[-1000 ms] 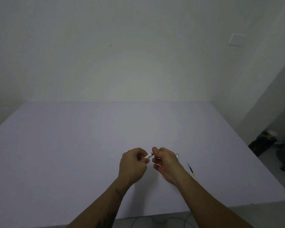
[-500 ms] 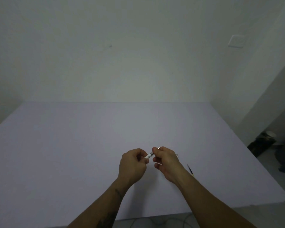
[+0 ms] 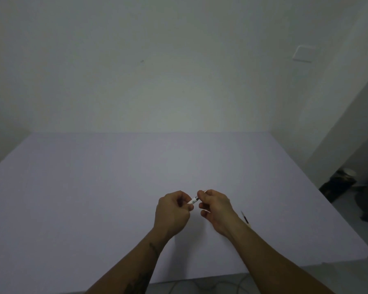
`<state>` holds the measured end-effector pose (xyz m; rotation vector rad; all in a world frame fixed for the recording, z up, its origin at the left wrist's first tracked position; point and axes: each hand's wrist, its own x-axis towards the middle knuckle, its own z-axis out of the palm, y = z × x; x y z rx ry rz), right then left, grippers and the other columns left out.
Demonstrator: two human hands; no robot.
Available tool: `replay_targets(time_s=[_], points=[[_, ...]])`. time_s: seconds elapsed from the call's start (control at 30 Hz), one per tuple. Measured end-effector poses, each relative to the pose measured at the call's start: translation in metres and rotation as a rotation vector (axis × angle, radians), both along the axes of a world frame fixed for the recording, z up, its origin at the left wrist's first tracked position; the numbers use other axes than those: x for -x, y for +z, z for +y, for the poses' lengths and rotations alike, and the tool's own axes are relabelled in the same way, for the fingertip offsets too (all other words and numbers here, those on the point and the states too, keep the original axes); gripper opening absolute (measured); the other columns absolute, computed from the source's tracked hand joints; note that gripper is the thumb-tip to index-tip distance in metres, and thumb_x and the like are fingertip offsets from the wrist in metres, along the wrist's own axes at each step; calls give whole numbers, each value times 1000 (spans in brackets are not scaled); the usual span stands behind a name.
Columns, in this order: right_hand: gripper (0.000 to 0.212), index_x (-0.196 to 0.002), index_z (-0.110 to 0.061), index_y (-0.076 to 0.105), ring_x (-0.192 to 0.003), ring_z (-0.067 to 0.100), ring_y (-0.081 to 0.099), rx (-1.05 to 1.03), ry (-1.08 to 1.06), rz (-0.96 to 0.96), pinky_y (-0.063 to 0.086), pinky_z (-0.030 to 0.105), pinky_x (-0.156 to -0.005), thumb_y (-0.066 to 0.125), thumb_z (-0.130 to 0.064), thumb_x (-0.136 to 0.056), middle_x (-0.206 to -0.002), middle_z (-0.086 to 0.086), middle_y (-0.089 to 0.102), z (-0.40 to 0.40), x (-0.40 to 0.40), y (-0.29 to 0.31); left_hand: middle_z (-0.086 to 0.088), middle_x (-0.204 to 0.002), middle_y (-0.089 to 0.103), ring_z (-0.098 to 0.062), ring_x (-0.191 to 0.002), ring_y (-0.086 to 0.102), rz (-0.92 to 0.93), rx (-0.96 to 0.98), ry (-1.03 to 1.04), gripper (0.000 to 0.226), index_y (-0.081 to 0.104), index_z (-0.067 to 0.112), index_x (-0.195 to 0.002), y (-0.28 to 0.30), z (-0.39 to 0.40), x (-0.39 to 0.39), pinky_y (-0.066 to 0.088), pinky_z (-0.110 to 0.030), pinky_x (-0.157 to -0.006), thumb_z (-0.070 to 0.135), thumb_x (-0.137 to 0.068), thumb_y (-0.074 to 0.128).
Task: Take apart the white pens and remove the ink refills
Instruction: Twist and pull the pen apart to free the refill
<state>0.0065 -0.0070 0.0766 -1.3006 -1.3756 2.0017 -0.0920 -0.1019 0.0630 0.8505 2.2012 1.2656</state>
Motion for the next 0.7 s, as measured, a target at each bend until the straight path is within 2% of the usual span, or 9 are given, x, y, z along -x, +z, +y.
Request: replay_targets(time_s=[0.07, 0.13, 0.23, 0.4, 0.47, 0.57, 0.63, 0.7], points=[[14, -85, -6, 66, -73, 21, 53, -22, 31, -26, 47, 34, -67, 65, -17, -93, -76, 8, 58, 0, 0, 2, 1, -73, 68, -17, -69, 64, -3, 1, -2, 16, 68, 24, -77, -1, 0, -1, 55, -26, -66, 9, -83, 71], [11, -95, -4, 70, -74, 21, 54, 21, 121, -3, 47, 34, -68, 62, -11, -93, -76, 7, 60, 4, -6, 5, 0, -73, 69, -18, -69, 64, -6, 10, 1, 13, 69, 22, -78, -2, -2, 0, 55, -26, -65, 9, -83, 72], [23, -109, -7, 74, -77, 21, 55, 88, 187, 66, 48, 32, -66, 57, -3, -94, -78, 6, 62, 13, -15, 7, -1, -73, 69, -19, -68, 64, -9, 21, 12, 14, 69, 22, -77, -2, -3, 2, 56, -29, -65, 10, -82, 73], [20, -100, -6, 75, -81, 21, 56, 36, 109, 43, 50, 33, -70, 56, -4, -96, -86, 9, 63, 10, -14, 5, 0, -71, 67, -16, -64, 61, -27, 8, -3, 14, 70, 21, -78, -1, -2, 0, 49, -24, -59, 9, -81, 73], [13, -91, -7, 73, -79, 21, 55, 2, 34, 27, 50, 33, -70, 61, -10, -95, -83, 9, 61, 5, -9, 3, 0, -70, 67, -16, -63, 61, -25, -4, -8, 15, 70, 22, -76, -1, -1, -1, 48, -24, -59, 8, -81, 72], [17, -80, -9, 65, -74, 21, 54, -52, -33, -17, 49, 34, -67, 67, -20, -92, -76, 7, 58, -1, -2, 0, 1, -69, 67, -15, -64, 61, -4, -9, 1, 12, 70, 20, -78, -1, 0, -2, 47, -22, -59, 9, -82, 72], [13, -83, -8, 67, -75, 21, 55, -67, 11, -18, 49, 34, -67, 66, -17, -93, -79, 9, 60, -1, -3, 2, 1, -70, 67, -16, -65, 61, -4, -10, 11, 10, 70, 19, -80, -2, -1, -3, 48, -23, -61, 10, -82, 72], [11, -98, -8, 72, -79, 21, 57, -28, 66, 32, 50, 33, -69, 62, -10, -94, -86, 10, 65, 1, -7, 5, 0, -71, 67, -17, -66, 62, -6, 0, 21, 9, 70, 19, -80, -3, 0, -3, 50, -23, -62, 10, -82, 72]])
